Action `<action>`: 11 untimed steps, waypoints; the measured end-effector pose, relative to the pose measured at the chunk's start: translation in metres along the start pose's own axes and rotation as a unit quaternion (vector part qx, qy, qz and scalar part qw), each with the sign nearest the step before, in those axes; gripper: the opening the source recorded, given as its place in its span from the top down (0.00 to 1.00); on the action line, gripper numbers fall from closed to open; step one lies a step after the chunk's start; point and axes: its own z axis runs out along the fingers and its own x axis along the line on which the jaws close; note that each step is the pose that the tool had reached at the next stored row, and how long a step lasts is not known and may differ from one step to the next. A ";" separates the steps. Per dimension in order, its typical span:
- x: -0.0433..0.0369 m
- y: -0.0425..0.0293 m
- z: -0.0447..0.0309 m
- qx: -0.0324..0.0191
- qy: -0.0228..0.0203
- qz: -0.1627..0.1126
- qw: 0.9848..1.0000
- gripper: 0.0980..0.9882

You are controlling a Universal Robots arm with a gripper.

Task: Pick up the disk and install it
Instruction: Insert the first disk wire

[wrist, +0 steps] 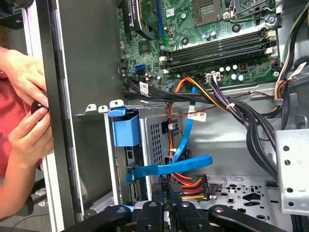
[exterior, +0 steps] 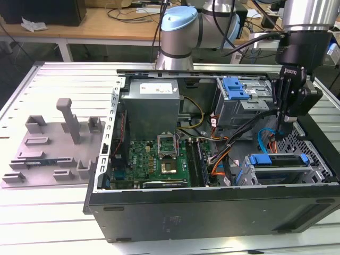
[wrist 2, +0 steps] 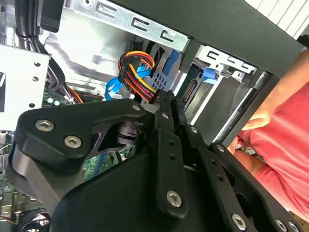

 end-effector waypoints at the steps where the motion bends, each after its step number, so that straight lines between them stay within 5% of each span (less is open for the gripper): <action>1: -0.0001 -0.0008 0.0001 0.000 0.000 0.000 1.000 0.93; 7: 0.0000 -0.0178 0.0003 -0.001 -0.008 0.001 1.000 0.93; 8: 0.0003 -0.0179 0.0004 -0.002 -0.011 0.001 1.000 0.93; 11: 0.0021 -0.0182 0.0014 -0.006 -0.036 0.003 0.999 0.93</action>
